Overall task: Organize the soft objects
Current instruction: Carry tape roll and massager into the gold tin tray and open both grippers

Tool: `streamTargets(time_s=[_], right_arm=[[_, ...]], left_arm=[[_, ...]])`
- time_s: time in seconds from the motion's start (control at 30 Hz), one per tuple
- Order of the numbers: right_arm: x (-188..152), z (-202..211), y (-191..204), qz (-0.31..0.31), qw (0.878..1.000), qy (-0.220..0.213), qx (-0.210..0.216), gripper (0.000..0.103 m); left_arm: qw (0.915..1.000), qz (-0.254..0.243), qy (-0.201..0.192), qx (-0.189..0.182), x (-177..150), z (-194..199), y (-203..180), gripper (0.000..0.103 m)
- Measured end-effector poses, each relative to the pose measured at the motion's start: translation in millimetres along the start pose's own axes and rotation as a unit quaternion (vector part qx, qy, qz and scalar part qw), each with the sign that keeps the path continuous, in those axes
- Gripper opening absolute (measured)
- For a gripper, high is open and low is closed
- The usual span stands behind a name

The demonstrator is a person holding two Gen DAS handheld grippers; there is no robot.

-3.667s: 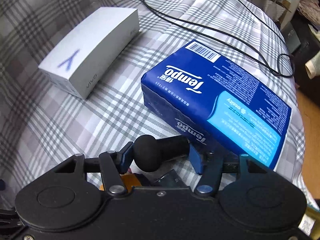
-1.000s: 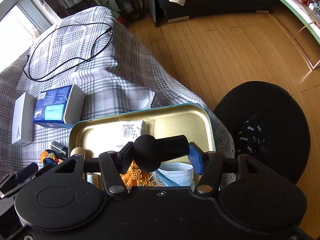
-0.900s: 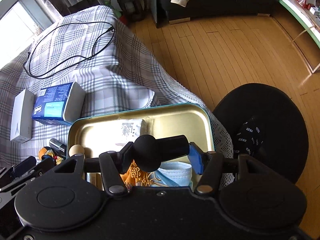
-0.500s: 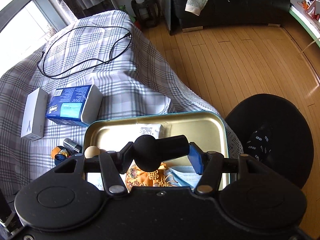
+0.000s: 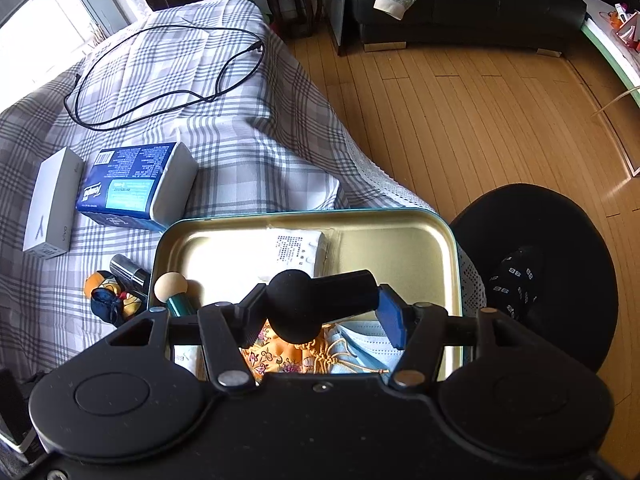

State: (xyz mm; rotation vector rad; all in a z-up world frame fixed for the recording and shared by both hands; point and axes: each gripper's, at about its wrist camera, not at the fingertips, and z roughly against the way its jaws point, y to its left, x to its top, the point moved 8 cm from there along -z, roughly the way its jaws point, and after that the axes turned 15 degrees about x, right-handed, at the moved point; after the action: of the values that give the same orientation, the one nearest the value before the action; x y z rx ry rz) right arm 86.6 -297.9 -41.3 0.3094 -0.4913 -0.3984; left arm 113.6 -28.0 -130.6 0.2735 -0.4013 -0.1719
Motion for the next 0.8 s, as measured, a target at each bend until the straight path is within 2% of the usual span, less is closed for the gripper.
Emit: streamTargets(time_s=[0.1,0.13,0.17,0.2,0.33,0.47,0.7,0.8], right_arm=[[-1,0,0,0.002,1.0,0.001,0.0,0.057],[-1,0,0,0.002,1.0,0.001,0.0,0.057],[-1,0,0,0.001,1.0,0.002,0.0,0.057],[0,0,-1,0.001,1.0,0.002,-0.001,0.057],[0,0,-1,0.003,1.0,-0.001,-0.003,0.057],[2,2,-5,0.002,1.0,-0.008,-0.009,0.057],[8,9,-14,-0.004,0.999,-0.024,-0.023,0.056],[10,11,-17,-0.005,0.999,-0.03,-0.027,0.057]], left_arm=[[0.9999,0.005,0.013,-0.003,-2,-12,0,0.073],[0.9997,0.01,0.017,-0.015,-3,-14,-1,0.064],[0.9992,0.016,0.022,-0.029,-3,-15,-1,0.044],[0.9989,0.02,0.026,-0.034,-3,-14,-1,0.045],[0.9994,0.028,0.005,-0.018,5,-1,6,0.045],[0.9988,0.034,-0.015,-0.033,18,29,6,0.045],[0.9948,0.001,-0.06,-0.082,58,85,-41,0.045],[0.993,-0.019,-0.08,-0.085,70,101,-67,0.045]])
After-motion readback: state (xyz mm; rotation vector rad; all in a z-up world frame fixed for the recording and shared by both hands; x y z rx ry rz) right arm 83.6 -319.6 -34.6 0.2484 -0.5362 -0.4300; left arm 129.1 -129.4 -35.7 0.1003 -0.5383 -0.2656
